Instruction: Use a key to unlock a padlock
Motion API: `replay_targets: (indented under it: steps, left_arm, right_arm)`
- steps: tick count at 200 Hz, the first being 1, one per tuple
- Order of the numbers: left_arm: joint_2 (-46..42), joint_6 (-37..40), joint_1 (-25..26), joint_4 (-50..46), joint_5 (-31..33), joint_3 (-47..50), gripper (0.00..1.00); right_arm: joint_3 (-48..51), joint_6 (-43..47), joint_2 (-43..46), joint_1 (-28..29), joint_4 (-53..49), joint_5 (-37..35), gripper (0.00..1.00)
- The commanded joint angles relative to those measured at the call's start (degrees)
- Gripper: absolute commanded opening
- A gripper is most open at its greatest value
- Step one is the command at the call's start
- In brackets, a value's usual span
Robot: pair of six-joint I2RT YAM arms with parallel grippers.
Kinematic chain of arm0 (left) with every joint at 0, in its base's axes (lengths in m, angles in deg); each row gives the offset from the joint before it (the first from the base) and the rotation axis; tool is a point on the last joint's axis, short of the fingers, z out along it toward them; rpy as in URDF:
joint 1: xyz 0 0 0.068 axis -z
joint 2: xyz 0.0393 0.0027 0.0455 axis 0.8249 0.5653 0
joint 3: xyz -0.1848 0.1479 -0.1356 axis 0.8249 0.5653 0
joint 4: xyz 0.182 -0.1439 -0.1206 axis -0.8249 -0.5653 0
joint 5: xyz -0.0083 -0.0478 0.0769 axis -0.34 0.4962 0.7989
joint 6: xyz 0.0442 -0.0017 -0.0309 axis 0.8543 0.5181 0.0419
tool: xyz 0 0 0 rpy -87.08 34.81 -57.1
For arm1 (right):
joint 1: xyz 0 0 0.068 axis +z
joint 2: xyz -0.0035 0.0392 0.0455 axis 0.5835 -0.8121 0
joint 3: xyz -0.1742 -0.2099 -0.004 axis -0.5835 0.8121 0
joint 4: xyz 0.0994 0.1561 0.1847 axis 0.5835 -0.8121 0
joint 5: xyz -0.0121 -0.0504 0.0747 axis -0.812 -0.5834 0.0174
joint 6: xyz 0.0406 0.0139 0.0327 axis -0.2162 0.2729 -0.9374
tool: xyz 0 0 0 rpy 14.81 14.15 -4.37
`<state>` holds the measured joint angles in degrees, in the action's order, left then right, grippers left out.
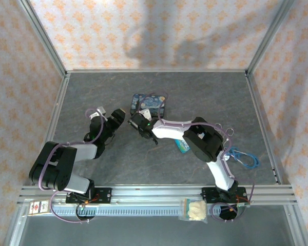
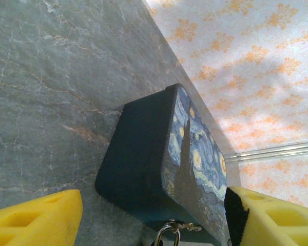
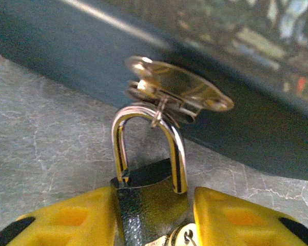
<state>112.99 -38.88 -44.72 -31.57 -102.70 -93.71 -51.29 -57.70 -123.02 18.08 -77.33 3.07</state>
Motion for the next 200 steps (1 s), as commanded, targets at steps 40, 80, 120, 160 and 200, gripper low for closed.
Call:
replay_targets:
  steps: [40, 80, 120, 160, 200]
  left_arm:
    - [-1.22, -1.32, -0.54, 4.22, -1.18, 1.65, 0.72]
    - [-1.76, -1.22, -0.77, 4.16, -1.44, 2.11, 0.72]
    - [-2.36, -1.76, -0.9, 5.63, -1.52, 3.46, 0.72]
    - [-2.57, -2.03, -1.0, 6.59, -2.13, 4.4, 0.72]
    - [-2.8, -1.57, -1.1, 6.85, -2.95, 4.58, 0.72]
  right_arm:
    - [2.13, 2.87, 0.57, 0.34, -0.39, -8.44, 0.21]
    - [7.48, 12.81, 5.67, -0.23, 5.93, -6.74, 0.0]
    - [10.29, 27.11, 9.39, -4.56, 7.75, 6.66, 0.0]
    - [11.88, 38.28, 11.98, -8.35, 8.66, 19.27, 0.0]
    - [11.98, 46.38, 12.9, -10.55, 10.03, 24.03, 0.0]
